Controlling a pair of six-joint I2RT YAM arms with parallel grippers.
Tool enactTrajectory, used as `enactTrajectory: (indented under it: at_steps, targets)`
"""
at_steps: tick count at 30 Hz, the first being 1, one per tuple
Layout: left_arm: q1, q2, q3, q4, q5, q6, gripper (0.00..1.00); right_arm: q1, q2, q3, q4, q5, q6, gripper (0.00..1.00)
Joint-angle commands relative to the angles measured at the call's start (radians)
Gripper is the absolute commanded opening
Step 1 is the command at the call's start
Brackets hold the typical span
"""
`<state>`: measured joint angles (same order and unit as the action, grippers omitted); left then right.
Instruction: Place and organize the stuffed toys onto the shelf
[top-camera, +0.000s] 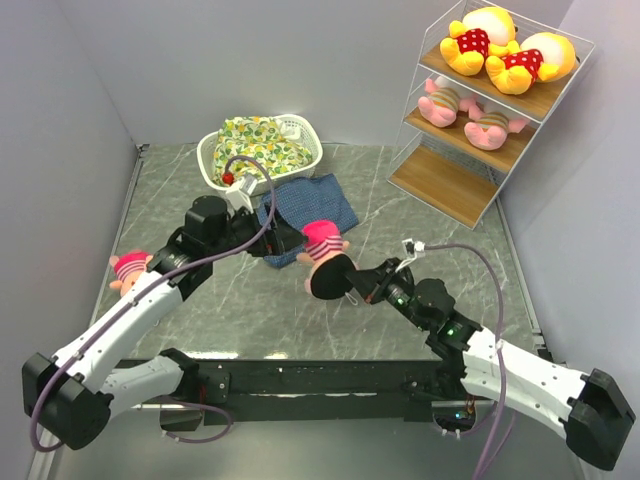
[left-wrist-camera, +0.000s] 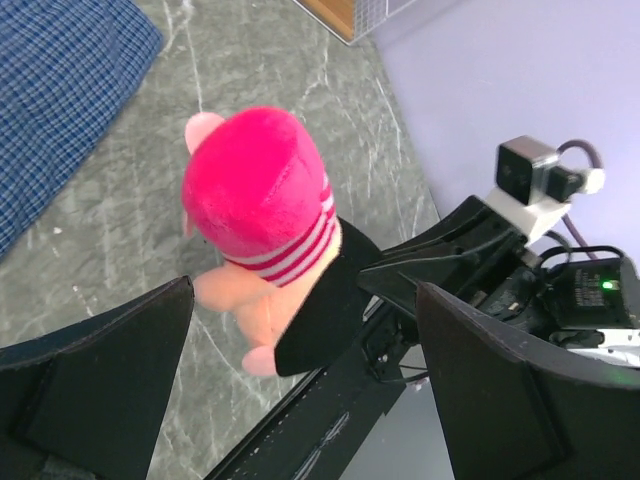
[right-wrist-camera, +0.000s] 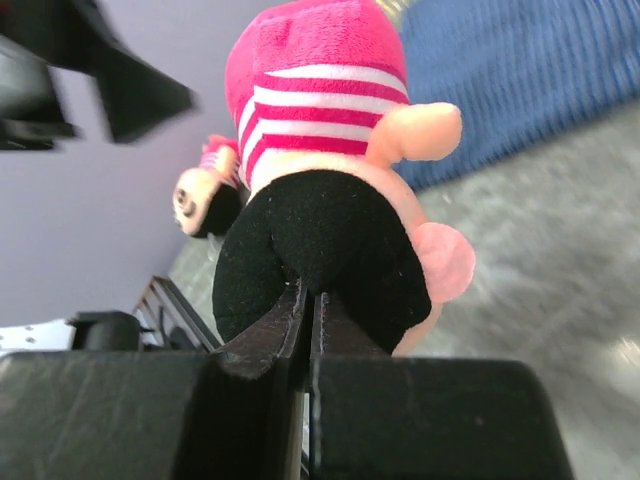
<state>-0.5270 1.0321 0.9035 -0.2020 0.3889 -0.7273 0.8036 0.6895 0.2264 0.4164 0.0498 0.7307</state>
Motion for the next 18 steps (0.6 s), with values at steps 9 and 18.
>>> enactTrajectory:
  at_steps: [9, 18]
  targets:
    - [-0.007, 0.097, 0.009, 0.13, 0.053, 0.045, 0.95, 0.101, 0.143, 0.171, 0.243, 0.074, -0.019, 0.0]
    - [-0.005, 0.06, -0.043, 0.311, 0.29, 0.136, 0.16, 0.129, 0.162, 0.211, 0.121, -0.034, -0.089, 0.33]
